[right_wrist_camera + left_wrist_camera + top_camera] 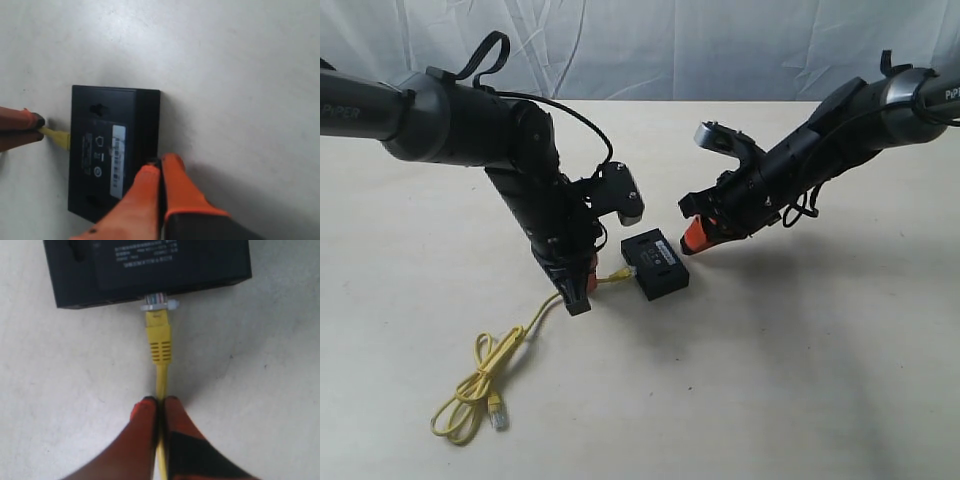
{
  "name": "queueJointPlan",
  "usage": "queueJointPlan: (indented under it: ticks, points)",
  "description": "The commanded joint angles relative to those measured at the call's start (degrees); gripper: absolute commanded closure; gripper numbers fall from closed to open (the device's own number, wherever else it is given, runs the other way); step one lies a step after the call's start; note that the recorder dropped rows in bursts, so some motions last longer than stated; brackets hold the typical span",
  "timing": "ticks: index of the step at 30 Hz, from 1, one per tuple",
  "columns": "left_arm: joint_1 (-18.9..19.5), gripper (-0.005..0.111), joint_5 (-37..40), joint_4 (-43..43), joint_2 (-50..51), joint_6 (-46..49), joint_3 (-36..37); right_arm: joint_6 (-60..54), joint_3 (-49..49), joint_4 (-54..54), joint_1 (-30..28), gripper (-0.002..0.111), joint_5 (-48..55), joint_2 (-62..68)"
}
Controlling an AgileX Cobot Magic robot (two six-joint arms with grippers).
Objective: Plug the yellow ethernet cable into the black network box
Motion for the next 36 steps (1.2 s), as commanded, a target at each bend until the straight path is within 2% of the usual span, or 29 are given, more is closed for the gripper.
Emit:
queueJointPlan:
  ticks: [1,4,12,15,19,22,24,27,33,36]
  points:
    - [-0.22,0.107,-0.52,-0.75,0.33,-0.22,-0.35,0.00,0.18,0.03,0.06,0.109,0.21,-0.64]
    - [-0.22,0.105,-0.52,-0.74,0.33,-0.22,-0.35,0.00,0.18,0.03,0.06,0.109,0.21,-0.64]
    - [-0.22,0.079,-0.52,-0.74,0.33,-0.33,-0.35,0.00,0.18,-0.28,0.04,0.109,0.39,-0.64]
    - [-0.22,0.076,-0.52,0.33,-0.07,-0.33,-0.35,0.00,0.18,-0.28,-0.38,0.109,0.66,-0.77]
    - [-0.22,0.077,0.51,1.71,-3.02,-1.27,-0.35,2.96,0.18,-1.78,-1.76,0.109,1.41,-3.09]
    - [-0.11,0.082,0.50,4.27,-6.39,-7.17,-0.35,6.66,0.18,-4.97,-2.86,0.109,2.31,-6.26]
    - [0.20,0.089,0.74,7.53,-8.89,-13.27,-0.35,7.97,0.83,-7.01,-3.36,0.109,2.92,-9.02]
    - [1.96,0.107,2.04,13.10,-12.56,-23.22,-0.35,9.78,3.93,-11.23,-3.61,0.109,1.47,-14.42]
    - [9.02,0.107,7.55,15.15,-19.70,-32.07,-0.35,18.18,13.28,-21.48,-3.74,0.109,-7.70,-28.11]
    - [14.01,0.107,10.35,15.15,-23.12,-35.43,-0.35,23.67,18.22,-27.64,-3.74,0.109,-11.86,-35.31]
